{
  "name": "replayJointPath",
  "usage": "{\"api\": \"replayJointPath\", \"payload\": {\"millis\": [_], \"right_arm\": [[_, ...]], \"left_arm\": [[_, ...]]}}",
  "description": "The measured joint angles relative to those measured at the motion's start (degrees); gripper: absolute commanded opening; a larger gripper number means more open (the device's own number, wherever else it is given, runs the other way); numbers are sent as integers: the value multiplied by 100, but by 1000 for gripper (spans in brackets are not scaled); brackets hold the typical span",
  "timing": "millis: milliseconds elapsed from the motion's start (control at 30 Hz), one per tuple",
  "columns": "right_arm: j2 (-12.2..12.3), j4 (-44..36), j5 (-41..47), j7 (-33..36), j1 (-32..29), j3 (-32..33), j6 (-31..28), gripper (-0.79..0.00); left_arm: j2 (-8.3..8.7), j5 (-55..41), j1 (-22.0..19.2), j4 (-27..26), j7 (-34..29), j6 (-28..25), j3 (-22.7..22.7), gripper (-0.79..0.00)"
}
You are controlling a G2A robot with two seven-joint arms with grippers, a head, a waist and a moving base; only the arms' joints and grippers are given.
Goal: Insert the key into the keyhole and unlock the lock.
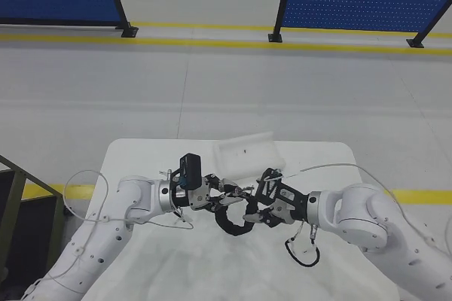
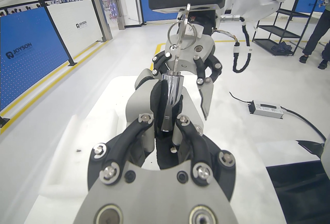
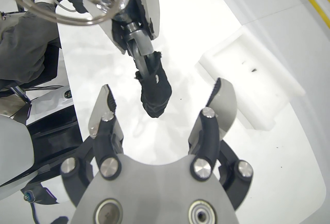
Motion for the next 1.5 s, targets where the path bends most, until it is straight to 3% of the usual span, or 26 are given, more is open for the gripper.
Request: {"api": "replayJointPath", "payload": {"millis": [467, 800, 833, 933, 1000, 1067, 1100, 1133, 1233, 1400, 1433, 1467, 1500], "right_arm": [[-42, 31, -249, -32, -173, 170, 70, -785], [-64, -9, -784, 1071, -204, 76, 618, -785], [-76, -1, -843, 1177, -171, 25, 649, -723], [-131, 77, -1048, 1577, -17, -199, 757, -650], [-185, 182, -1098, 1750, 110, -370, 805, -533], [-231, 284, -1098, 1865, 214, -506, 813, -382], [-261, 345, -1063, 1906, 280, -581, 797, -243], [-281, 389, -1033, 1934, 325, -628, 776, -194], [-333, 468, -964, 2069, 453, -752, 653, -154], [-378, 431, -792, 2034, 559, -741, 539, -6], [-378, 396, -741, 1949, 556, -698, 509, 0], [-377, 359, -676, 1831, 543, -641, 465, 0], [-369, 326, -592, 1656, 509, -547, 400, 0]], "left_arm": [[-54, -52, 94, 116, 147, -67, -162, -785], [74, 613, 462, 159, -38, 290, -656, -785], [85, 705, 496, 170, -71, 287, -671, -785], [104, 993, 579, 266, -131, 231, -660, -785], [107, 1173, 585, 390, -129, 130, -613, -785], [104, 1362, 554, 509, -141, 6, -547, -785], [98, 1458, 527, 601, -125, -85, -496, -785], [90, 1512, 501, 677, -104, -150, -457, -785], [55, 1658, 395, 938, -87, -239, -270, -785], [-7, 1678, 134, 1362, -122, -231, 274, -785], [-17, 1643, 77, 1438, -160, -231, 405, -640], [-26, 1584, 20, 1511, -204, -231, 549, -400], [-38, 1466, -64, 1597, -259, -231, 754, 0]]}}
